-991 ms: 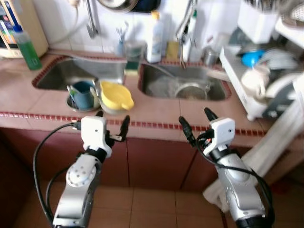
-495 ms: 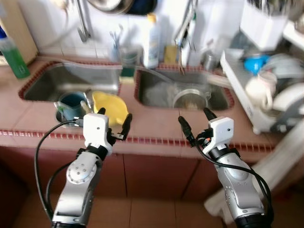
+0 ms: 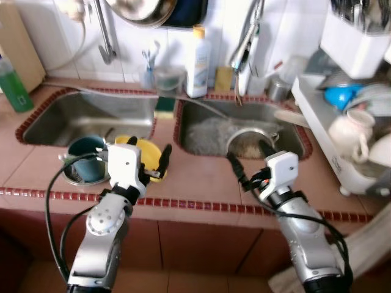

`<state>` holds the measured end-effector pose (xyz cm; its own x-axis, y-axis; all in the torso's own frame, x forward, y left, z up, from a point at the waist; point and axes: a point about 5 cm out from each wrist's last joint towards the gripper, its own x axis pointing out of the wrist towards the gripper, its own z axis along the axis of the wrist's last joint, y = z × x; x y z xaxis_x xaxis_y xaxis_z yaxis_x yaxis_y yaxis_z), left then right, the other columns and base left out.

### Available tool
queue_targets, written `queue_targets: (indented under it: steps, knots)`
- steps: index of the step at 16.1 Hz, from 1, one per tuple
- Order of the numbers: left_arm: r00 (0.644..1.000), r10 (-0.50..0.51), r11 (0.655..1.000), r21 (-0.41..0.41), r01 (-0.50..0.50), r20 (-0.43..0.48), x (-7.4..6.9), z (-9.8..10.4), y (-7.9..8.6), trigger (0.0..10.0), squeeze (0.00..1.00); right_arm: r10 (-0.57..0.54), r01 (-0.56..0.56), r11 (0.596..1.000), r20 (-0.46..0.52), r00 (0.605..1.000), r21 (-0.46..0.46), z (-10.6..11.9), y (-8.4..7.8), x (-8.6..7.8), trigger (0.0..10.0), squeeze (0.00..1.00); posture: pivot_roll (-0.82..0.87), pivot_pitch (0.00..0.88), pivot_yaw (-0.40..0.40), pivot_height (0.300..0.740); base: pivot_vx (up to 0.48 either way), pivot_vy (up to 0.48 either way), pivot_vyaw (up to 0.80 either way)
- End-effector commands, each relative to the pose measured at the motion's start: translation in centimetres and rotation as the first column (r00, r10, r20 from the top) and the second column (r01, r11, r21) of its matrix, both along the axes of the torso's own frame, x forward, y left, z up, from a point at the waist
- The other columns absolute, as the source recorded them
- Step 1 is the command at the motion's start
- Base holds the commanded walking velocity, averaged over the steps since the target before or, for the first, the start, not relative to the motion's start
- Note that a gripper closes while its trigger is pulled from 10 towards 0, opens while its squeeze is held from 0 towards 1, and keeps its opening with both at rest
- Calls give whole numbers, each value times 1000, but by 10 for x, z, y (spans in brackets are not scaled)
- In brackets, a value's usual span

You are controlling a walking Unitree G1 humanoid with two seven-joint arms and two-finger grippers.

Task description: Kitchen organization

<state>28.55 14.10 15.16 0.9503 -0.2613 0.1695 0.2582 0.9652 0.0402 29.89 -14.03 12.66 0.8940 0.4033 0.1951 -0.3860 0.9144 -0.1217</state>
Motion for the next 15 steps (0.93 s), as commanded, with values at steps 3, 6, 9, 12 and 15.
queue_targets:
  steps: [3, 6, 9, 12, 15]
  knots:
    - [998, -26, 999, -29, 27, 54, -2, 16, -2, 10000, 0, 63, -63, 998, -15, 998, -15, 3, 2, 3, 10000, 0, -89, 26, -36, 740, 0, 0, 0]
    - [992, -106, 994, 23, 105, 73, -4, 24, -16, 10000, 0, 161, -163, 986, -63, 985, -31, 6, -1, 5, 10000, 0, -101, 27, -33, 740, 0, 0, 0]
    - [984, -160, 986, 46, 157, 77, -7, 27, -25, 10000, 0, 260, -267, 962, -98, 960, -62, 15, -1, 9, 10000, 0, -118, 30, -31, 740, 0, 0, 0]
    - [984, -159, 987, 43, 156, 78, -5, 31, -25, 10000, 0, 331, -339, 939, -116, 936, -58, 25, 0, 16, 10000, 0, -124, 32, -32, 740, 0, 0, 0]
    - [985, -163, 984, 78, 159, 49, -6, 28, -25, 10000, 0, 384, -391, 911, -76, 920, -132, 36, 4, 26, 10000, 0, -122, 34, -33, 740, 0, 0, 0]
